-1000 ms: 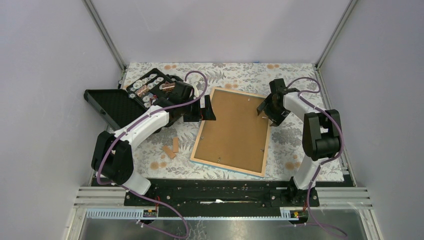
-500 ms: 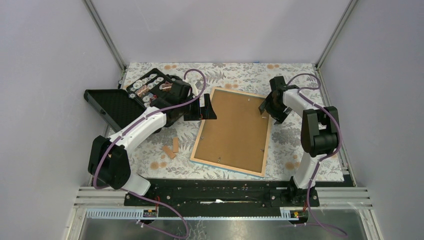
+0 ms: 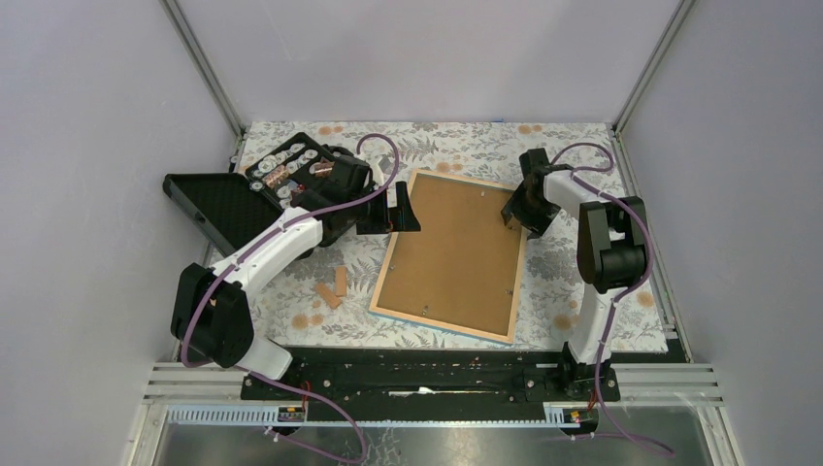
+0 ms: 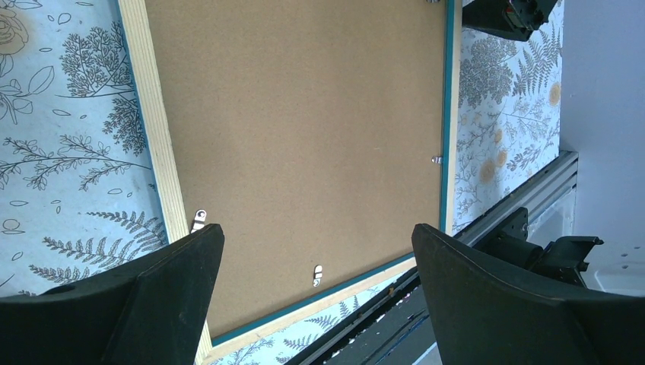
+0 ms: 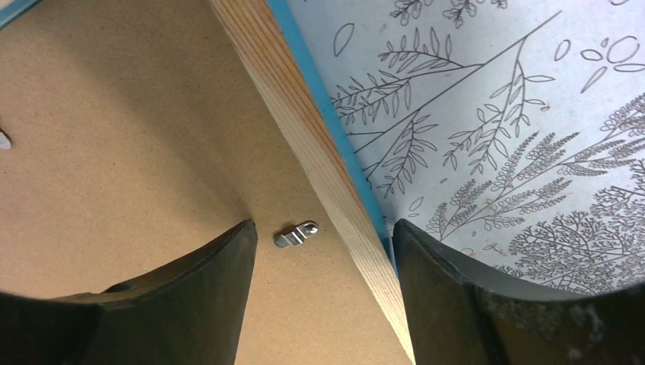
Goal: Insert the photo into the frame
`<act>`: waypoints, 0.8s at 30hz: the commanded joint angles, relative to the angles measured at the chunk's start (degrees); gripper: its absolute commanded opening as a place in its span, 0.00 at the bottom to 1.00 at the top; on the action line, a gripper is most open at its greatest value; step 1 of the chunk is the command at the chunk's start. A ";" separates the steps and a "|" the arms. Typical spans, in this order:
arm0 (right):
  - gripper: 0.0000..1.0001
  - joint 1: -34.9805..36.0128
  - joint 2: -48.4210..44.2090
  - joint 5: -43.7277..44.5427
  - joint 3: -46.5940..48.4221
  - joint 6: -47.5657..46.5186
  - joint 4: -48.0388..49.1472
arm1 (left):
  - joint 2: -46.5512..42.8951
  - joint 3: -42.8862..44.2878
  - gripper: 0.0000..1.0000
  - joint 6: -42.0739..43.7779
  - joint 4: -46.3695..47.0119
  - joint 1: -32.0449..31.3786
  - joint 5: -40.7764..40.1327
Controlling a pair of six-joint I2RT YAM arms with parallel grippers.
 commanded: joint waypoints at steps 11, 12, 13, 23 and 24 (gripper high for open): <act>0.20 -0.13 -3.42 0.22 -5.73 -6.87 0.06 | -1.58 1.65 0.99 -0.03 2.02 0.55 0.60; 0.15 -0.27 -2.91 0.70 -5.11 -7.92 -0.53 | -1.58 1.64 0.99 -0.02 2.02 0.58 0.59; 0.10 -0.33 -2.49 1.39 -4.51 -9.09 -0.94 | -1.58 1.58 0.99 -0.10 2.03 0.55 0.68; 0.05 -0.52 -0.66 -1.67 2.96 -23.22 -2.98 | -2.11 1.50 0.99 0.91 1.96 0.55 -1.29; 0.19 -0.54 -1.78 -3.60 3.16 -23.77 -2.87 | -1.97 1.48 0.99 1.04 1.96 0.56 -1.49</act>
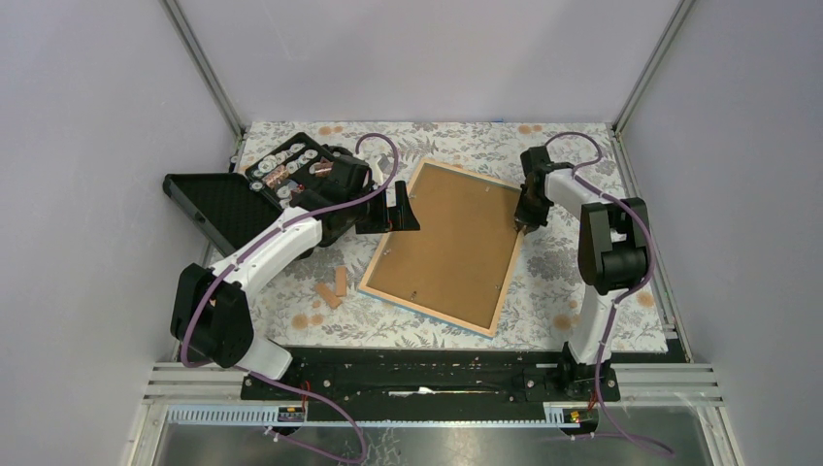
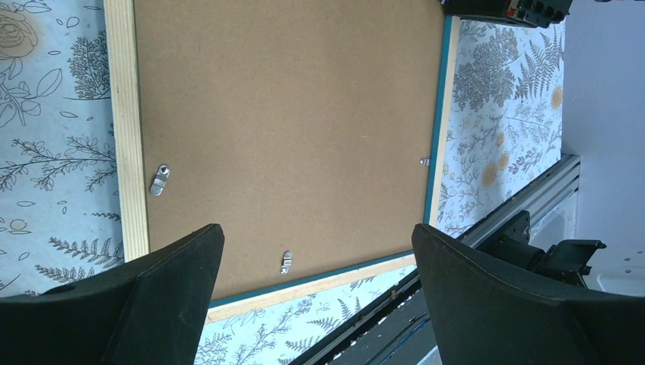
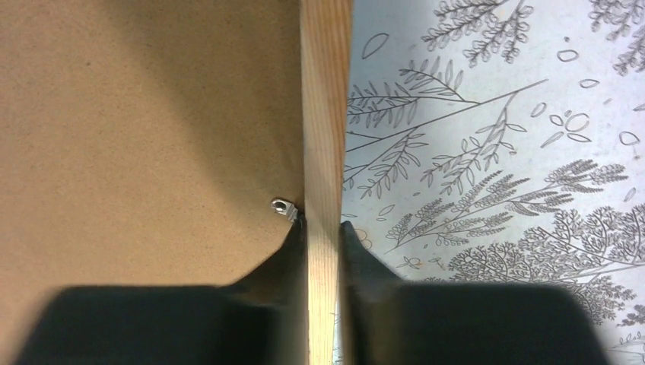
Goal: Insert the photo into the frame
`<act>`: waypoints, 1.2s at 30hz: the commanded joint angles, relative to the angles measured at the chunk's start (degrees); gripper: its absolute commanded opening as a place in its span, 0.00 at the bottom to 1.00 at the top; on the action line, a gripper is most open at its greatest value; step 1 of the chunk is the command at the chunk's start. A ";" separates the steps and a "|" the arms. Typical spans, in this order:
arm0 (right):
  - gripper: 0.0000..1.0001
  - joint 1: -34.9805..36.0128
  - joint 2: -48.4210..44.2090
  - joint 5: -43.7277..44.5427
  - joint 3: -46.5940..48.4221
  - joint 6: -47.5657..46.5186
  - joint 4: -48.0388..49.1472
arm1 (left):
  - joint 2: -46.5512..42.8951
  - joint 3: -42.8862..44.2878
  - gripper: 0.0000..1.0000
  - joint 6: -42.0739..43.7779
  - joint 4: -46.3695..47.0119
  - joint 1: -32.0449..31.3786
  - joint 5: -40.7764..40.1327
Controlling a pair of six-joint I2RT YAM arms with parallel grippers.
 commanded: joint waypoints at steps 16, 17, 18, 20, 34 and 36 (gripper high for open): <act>0.90 5.91 -27.86 -10.78 -22.93 -4.24 4.18 | 5.25 2.30 0.99 2.61 -0.84 2.24 -9.76; 0.92 5.91 -28.76 -12.07 -24.59 -4.07 5.40 | 6.31 2.34 0.99 2.64 -1.08 2.33 -10.62; 0.92 5.90 -29.45 -13.19 -25.92 -4.00 6.36 | 7.27 2.45 0.99 2.71 -1.42 2.42 -11.98; 0.93 5.92 -30.41 -13.88 -28.30 -3.48 7.49 | 9.19 2.64 0.99 2.88 -1.95 2.46 -13.77; 0.89 0.39 -23.88 -12.84 -29.37 0.43 10.20 | -6.26 -12.03 0.99 -17.91 -1.61 -7.44 -22.28; 0.88 0.44 -22.94 -11.56 -29.62 0.05 10.55 | -10.75 -16.49 0.98 -24.19 -1.66 -10.63 -24.33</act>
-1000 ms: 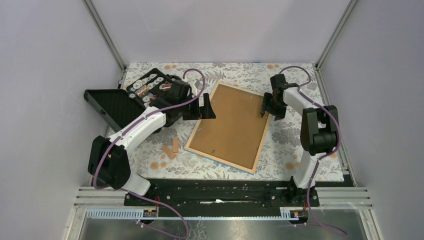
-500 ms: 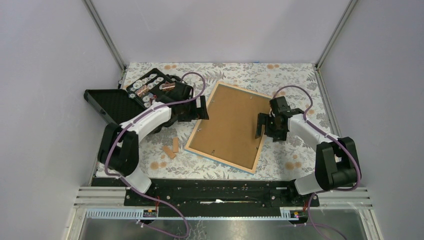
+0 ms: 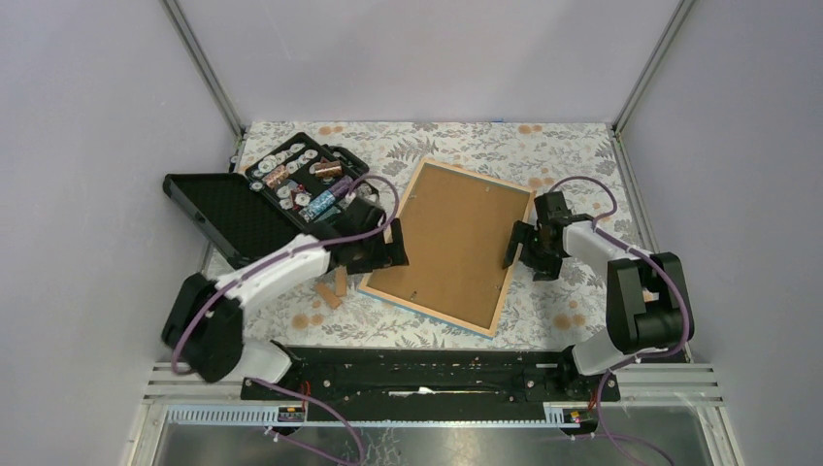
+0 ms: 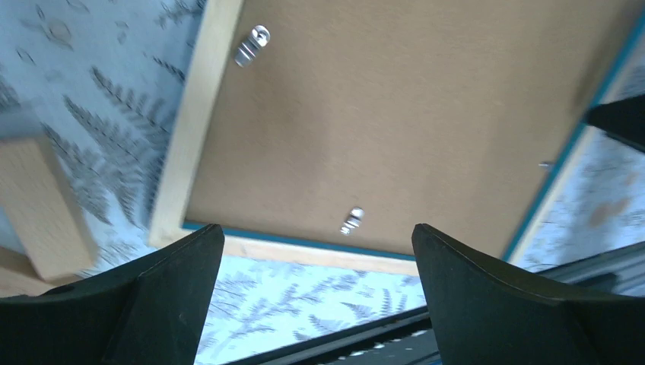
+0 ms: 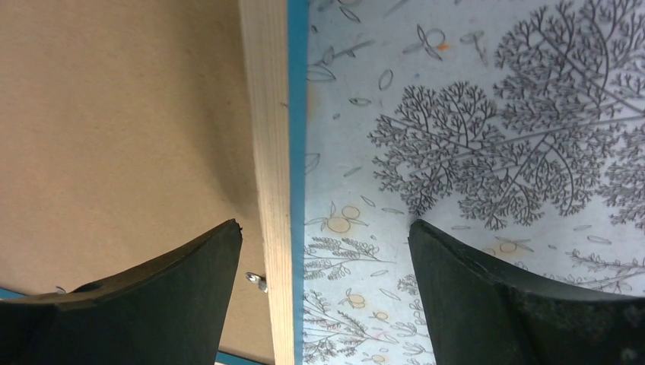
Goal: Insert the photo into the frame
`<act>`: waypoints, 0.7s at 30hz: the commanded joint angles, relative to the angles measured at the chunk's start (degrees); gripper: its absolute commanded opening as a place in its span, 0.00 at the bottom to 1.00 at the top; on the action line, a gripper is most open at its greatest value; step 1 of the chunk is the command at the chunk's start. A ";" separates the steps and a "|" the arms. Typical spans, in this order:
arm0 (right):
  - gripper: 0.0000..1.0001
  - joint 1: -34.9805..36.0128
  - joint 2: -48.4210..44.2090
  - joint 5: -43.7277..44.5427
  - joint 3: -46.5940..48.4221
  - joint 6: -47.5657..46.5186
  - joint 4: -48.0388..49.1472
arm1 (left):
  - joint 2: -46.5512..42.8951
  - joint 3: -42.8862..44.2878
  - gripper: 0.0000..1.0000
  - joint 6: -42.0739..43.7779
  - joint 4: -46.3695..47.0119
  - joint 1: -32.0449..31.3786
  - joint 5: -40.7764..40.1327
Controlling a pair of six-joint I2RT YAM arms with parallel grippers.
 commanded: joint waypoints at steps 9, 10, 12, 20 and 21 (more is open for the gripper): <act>0.53 0.15 3.49 -1.44 -1.63 1.20 3.07 | -10.41 -17.28 0.98 -27.43 7.89 -16.97 -7.75; 0.46 0.18 3.53 -1.04 -1.94 1.30 2.69 | -9.86 -17.41 0.98 -27.47 9.17 -17.03 -7.77; 0.33 0.19 3.39 0.92 -2.61 1.95 1.49 | -9.09 -17.51 0.98 -27.83 11.15 -17.48 -8.12; 0.00 0.17 -7.56 -0.96 -12.10 12.10 1.28 | -1.47 -15.09 0.99 -23.56 18.68 -16.31 -9.34; 0.00 0.19 -10.61 -1.62 -14.48 14.18 1.79 | 0.39 -13.77 0.99 -22.43 19.23 -15.45 -8.48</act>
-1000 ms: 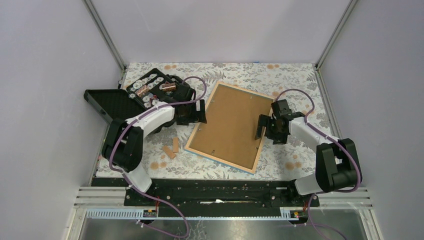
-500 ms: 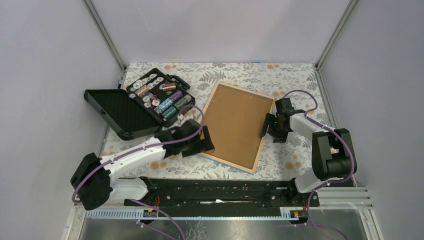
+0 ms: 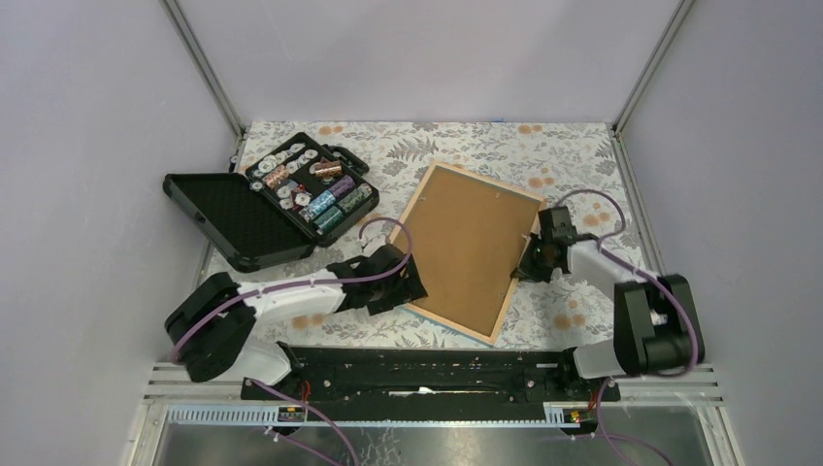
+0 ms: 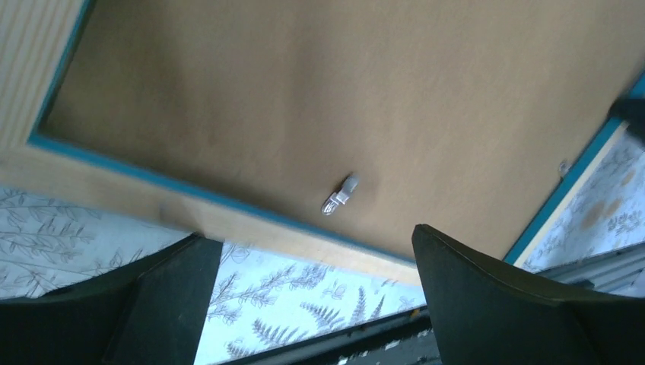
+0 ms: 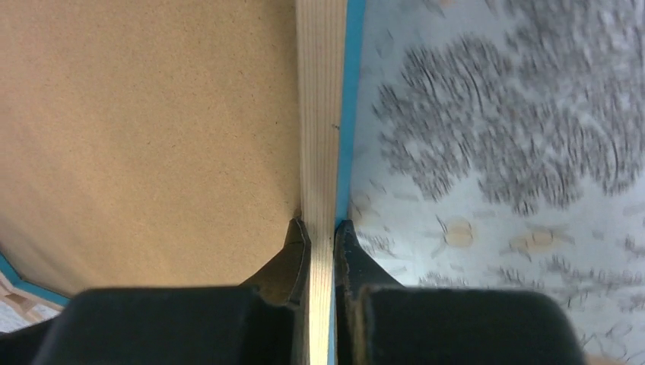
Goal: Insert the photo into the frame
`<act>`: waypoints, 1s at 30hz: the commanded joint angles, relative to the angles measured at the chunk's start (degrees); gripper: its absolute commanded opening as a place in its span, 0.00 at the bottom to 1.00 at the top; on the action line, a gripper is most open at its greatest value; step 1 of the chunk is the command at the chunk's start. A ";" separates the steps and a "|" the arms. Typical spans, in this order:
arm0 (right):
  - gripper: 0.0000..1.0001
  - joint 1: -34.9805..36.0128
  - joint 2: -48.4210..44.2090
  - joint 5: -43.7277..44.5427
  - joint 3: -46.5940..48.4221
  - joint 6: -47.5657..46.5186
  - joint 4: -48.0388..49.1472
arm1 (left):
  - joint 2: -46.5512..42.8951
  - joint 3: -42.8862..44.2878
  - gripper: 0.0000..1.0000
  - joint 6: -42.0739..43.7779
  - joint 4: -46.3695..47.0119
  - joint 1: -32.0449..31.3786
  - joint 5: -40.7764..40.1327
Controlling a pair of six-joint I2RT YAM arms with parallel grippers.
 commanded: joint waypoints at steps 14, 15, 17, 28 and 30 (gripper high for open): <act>0.19 3.74 -31.12 -16.97 -27.13 19.20 4.05 | 26.88 29.68 0.99 19.89 1.19 15.18 12.54; 0.17 4.30 -28.43 -17.22 -25.98 17.08 3.07 | 28.06 30.47 0.99 20.11 1.94 15.76 13.06; 0.12 6.99 -23.23 -17.73 -23.26 14.03 2.40 | 30.57 32.81 0.99 20.04 2.65 16.47 14.72; 0.44 19.84 -15.04 -21.02 -15.62 14.46 8.17 | 35.24 48.53 0.99 27.71 -7.37 16.70 15.19; 0.56 19.94 -17.63 -19.03 -12.27 11.81 3.21 | 31.97 48.01 0.99 29.21 -9.75 16.85 11.73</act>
